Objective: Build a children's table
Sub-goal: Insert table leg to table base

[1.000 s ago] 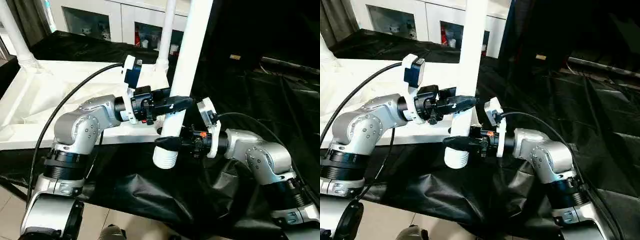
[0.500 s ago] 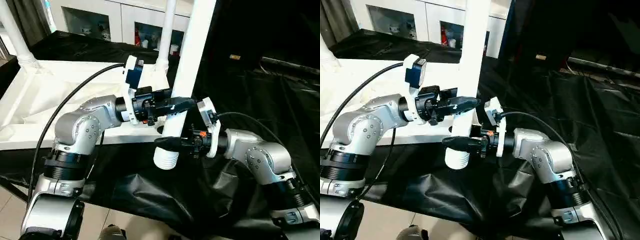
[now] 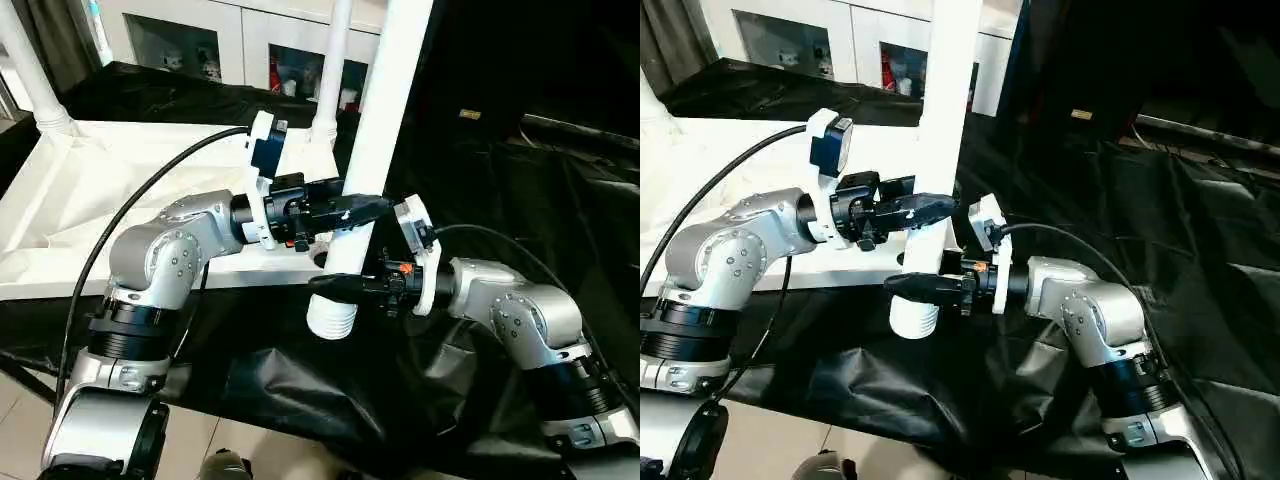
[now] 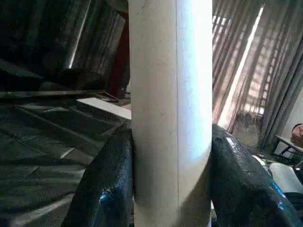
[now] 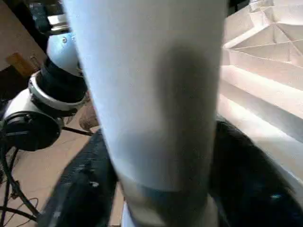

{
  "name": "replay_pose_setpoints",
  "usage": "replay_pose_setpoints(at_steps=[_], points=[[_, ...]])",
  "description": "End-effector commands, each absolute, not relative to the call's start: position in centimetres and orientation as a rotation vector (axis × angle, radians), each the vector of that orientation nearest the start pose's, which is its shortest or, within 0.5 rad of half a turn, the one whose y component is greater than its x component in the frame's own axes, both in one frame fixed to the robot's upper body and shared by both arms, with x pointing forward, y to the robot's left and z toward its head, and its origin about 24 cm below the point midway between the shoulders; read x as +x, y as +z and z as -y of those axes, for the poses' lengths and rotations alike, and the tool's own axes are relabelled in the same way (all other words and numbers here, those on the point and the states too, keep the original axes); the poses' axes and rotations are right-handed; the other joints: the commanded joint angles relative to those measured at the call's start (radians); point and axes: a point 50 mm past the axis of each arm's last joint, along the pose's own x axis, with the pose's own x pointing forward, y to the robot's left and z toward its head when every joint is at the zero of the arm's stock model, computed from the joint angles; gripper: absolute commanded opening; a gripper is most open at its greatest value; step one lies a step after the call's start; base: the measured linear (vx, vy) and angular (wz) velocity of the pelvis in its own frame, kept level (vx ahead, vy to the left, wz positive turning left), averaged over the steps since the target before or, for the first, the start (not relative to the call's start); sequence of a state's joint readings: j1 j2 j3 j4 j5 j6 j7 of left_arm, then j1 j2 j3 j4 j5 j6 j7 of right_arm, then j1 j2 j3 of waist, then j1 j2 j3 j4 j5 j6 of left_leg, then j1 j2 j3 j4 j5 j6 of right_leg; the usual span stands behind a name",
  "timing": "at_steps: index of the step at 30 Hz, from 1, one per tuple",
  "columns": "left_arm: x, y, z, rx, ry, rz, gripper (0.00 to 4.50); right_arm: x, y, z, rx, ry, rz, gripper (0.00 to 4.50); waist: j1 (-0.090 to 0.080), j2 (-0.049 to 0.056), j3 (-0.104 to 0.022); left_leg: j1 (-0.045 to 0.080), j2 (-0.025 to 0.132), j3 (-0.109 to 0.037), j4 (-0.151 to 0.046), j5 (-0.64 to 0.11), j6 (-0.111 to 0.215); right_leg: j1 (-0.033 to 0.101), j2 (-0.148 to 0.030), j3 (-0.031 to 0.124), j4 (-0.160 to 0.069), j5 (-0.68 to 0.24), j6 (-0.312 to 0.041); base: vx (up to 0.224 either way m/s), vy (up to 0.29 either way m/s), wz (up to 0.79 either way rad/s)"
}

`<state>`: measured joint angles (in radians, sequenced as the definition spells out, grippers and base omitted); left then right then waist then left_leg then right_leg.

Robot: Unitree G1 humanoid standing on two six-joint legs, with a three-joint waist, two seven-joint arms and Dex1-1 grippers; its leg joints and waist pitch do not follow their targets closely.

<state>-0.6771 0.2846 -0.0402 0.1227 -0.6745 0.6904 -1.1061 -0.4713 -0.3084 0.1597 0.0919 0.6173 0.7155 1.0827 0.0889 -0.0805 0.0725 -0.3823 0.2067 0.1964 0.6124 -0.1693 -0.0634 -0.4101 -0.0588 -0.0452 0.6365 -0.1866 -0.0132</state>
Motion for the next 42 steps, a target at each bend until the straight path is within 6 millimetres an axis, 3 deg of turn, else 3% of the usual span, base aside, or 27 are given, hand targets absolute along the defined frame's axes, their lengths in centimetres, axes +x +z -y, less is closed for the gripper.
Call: replay_pose_setpoints(at_steps=[1,13,15,16,20,21,24,29,31,32,33,34,35,36,37,38,42], points=[[30.4,17.9,-8.5,-0.327,-1.556,-0.039,1.86,28.8,10.9,10.0,0.373,1.407,-0.311,2.35,0.001,0.01,-0.082,0.022,0.025,-0.013,-0.067,-0.14,-0.025,0.056,-0.071,0.042,-0.07,-0.138,-0.193,0.0,0.0,0.0],[30.6,17.6,-8.8,-0.343,-1.519,-0.054,1.86,28.8,10.9,10.1,0.377,1.409,-0.307,2.0,0.001,0.011,-0.083,0.022,0.025,-0.013,-0.067,-0.136,-0.026,0.056,-0.07,0.042,-0.069,-0.134,-0.192,0.0,0.0,0.0],[30.8,17.7,-8.8,-0.361,-1.498,-0.053,2.56,28.8,11.0,10.1,0.377,1.404,-0.299,2.0,0.001,0.011,-0.083,0.021,0.025,-0.013,-0.067,-0.136,-0.026,0.057,-0.07,0.042,-0.068,-0.128,-0.196,0.0,0.0,0.0],[31.0,17.7,-8.9,-0.377,-1.481,-0.049,2.56,28.8,11.0,10.1,0.379,1.399,-0.29,1.99,0.001,0.01,-0.083,0.02,0.024,-0.013,-0.066,-0.134,-0.025,0.057,-0.071,0.042,-0.068,-0.128,-0.196,0.0,0.0,0.0],[31.9,18.4,-9.4,-0.46,-1.347,0.117,2.92,29.0,11.2,10.2,0.407,1.357,-0.239,1.92,0.003,0.008,-0.084,0.02,0.026,-0.014,-0.065,-0.14,-0.024,0.058,-0.073,0.042,-0.071,-0.129,-0.201,0.0,0.0,0.0],[32.1,18.6,-9.6,-0.506,-1.327,0.142,2.97,29.0,11.1,10.2,0.412,1.345,-0.229,1.91,0.003,0.003,-0.083,0.019,0.025,-0.013,-0.065,-0.138,-0.023,0.059,-0.073,0.041,-0.071,-0.127,-0.201,0.0,0.0,0.0],[32.6,19.5,-10.5,-0.644,-1.276,0.246,2.97,29.2,11.1,10.3,0.44,1.299,-0.195,1.91,0.003,0.003,-0.083,0.017,0.021,-0.012,-0.063,-0.142,-0.018,0.058,-0.072,0.041,-0.071,-0.137,-0.2,0.0,0.0,0.0],[32.9,20.0,-11.7,-0.63,-1.205,0.294,2.97,29.8,10.9,10.6,0.434,1.2,-0.154,1.91,0.001,0.005,-0.082,0.022,0.024,-0.014,-0.066,-0.151,-0.021,0.053,-0.071,0.04,-0.074,-0.166,-0.18,0.0,0.0,0.0],[33.3,19.7,-12.0,-0.531,-1.142,0.267,2.97,30.3,10.6,11.0,0.397,1.124,-0.141,1.91,0.0,0.004,-0.08,0.022,0.025,-0.014,-0.069,-0.155,-0.025,0.051,-0.071,0.04,-0.077,-0.189,-0.163,0.0,0.0,0.0],[33.6,18.8,-11.9,-0.353,-1.091,0.201,2.97,30.9,10.3,11.4,0.358,1.045,-0.138,1.91,0.002,-0.002,-0.08,0.025,0.027,-0.015,-0.07,-0.151,-0.026,0.049,-0.072,0.041,-0.081,-0.197,-0.15,0.0,0.0,0.0],[33.8,17.8,-11.9,-0.159,-1.061,0.142,2.97,31.5,10.0,11.9,0.319,0.964,-0.135,1.91,0.001,0.003,-0.08,0.026,0.028,-0.016,-0.071,-0.152,-0.03,0.046,-0.071,0.041,-0.077,-0.201,-0.139,0.0,0.0,0.0],[33.8,16.7,-11.9,0.016,-1.053,0.083,2.97,32.0,9.7,12.3,0.292,0.889,-0.13,1.91,0.001,0.006,-0.078,0.027,0.028,-0.02,-0.075,-0.155,-0.032,0.041,-0.072,0.042,-0.088,-0.243,-0.097,0.0,0.0,0.0],[33.8,16.0,-12.0,0.121,-1.053,0.048,2.97,32.3,9.5,12.6,0.277,0.843,-0.127,1.91,-0.003,0.007,-0.08,0.029,0.028,-0.019,-0.075,-0.156,-0.045,0.042,-0.071,0.043,-0.08,-0.243,-0.091,0.0,0.0,0.0],[33.5,14.8,-12.0,0.279,-1.086,-0.011,2.97,32.9,9.1,13.5,0.237,0.73,-0.12,1.91,-0.004,0.009,-0.08,0.03,0.027,-0.017,-0.076,-0.161,-0.057,0.042,-0.071,0.044,-0.08,-0.239,-0.091,0.0,0.0,0.0],[33.4,14.5,-11.9,0.314,-1.108,-0.023,2.97,33.1,9.0,13.9,0.214,0.688,-0.119,1.91,-0.002,0.01,-0.082,0.031,0.027,-0.017,-0.077,-0.148,-0.073,0.042,-0.073,0.043,-0.076,-0.213,-0.106,0.0,0.0,0.0],[33.3,14.3,-11.8,0.326,-1.127,-0.03,2.97,33.2,8.9,14.2,0.2,0.657,-0.118,1.91,-0.003,0.006,-0.084,0.028,0.026,-0.015,-0.076,-0.145,-0.073,0.045,-0.071,0.043,-0.072,-0.191,-0.116,0.0,0.0,0.0],[33.0,13.3,-11.4,0.418,-1.159,-0.063,2.97,33.3,8.7,14.8,0.195,0.607,-0.104,1.9,-0.004,0.01,-0.085,0.024,0.024,-0.012,-0.074,-0.15,-0.059,0.051,-0.072,0.043,-0.065,-0.108,-0.159,0.0,0.0,0.0]])
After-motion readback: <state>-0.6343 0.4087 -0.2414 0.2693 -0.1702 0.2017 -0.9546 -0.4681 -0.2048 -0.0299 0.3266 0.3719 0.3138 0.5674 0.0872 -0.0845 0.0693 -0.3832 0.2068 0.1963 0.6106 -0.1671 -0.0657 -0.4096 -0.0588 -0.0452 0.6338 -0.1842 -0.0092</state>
